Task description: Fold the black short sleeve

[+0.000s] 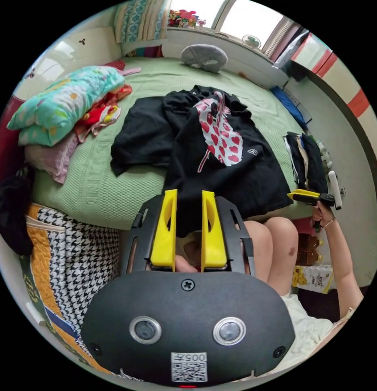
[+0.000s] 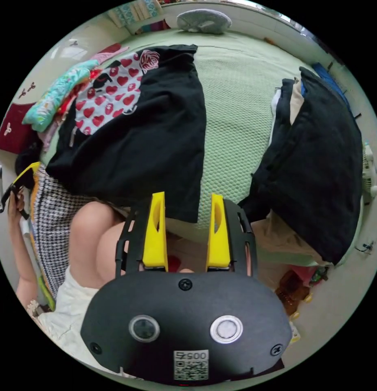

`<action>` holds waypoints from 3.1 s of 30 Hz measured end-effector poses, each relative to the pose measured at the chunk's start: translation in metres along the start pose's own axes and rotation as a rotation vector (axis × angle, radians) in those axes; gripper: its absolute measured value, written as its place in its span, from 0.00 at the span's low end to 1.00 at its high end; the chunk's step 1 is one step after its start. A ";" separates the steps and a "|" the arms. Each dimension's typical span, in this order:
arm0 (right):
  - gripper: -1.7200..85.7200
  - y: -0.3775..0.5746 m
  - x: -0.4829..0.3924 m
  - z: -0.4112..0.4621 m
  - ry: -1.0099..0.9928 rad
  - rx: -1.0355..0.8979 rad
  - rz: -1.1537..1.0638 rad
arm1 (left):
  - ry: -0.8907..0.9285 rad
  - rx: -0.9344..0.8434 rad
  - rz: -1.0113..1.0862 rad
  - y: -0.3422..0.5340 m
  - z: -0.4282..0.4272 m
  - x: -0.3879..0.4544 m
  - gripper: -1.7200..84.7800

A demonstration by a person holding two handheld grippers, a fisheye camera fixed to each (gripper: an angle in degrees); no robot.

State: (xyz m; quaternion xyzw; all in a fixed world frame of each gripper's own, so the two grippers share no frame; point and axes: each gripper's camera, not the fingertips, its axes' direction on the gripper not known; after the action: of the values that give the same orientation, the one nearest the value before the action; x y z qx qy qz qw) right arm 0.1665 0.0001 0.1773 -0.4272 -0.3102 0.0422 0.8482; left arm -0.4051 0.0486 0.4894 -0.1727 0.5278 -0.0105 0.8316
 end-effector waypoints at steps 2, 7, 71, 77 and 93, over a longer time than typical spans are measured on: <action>0.17 0.002 -0.012 0.016 0.081 -0.026 -0.001 | -0.004 -0.049 -0.037 0.008 0.024 -0.007 0.17; 0.09 0.014 -0.034 0.014 0.136 0.027 -0.029 | -0.023 -0.136 -0.063 0.025 0.073 -0.011 0.17; 0.02 0.200 0.001 -0.092 0.153 0.075 -0.147 | 0.111 -0.221 0.200 0.139 -0.032 -0.018 0.03; 0.07 0.149 -0.019 -0.127 0.004 0.312 -0.250 | 0.081 -0.030 0.112 0.096 -0.060 -0.037 0.03; 0.13 -0.132 -0.046 0.009 -0.056 0.325 0.071 | 0.252 -0.025 0.017 0.041 0.016 -0.048 0.02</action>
State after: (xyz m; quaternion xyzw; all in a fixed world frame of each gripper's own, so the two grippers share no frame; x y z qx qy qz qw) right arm 0.0986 -0.0928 0.2580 -0.2939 -0.3074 0.1333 0.8952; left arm -0.4191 0.1011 0.5255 -0.1760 0.6297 -0.0182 0.7564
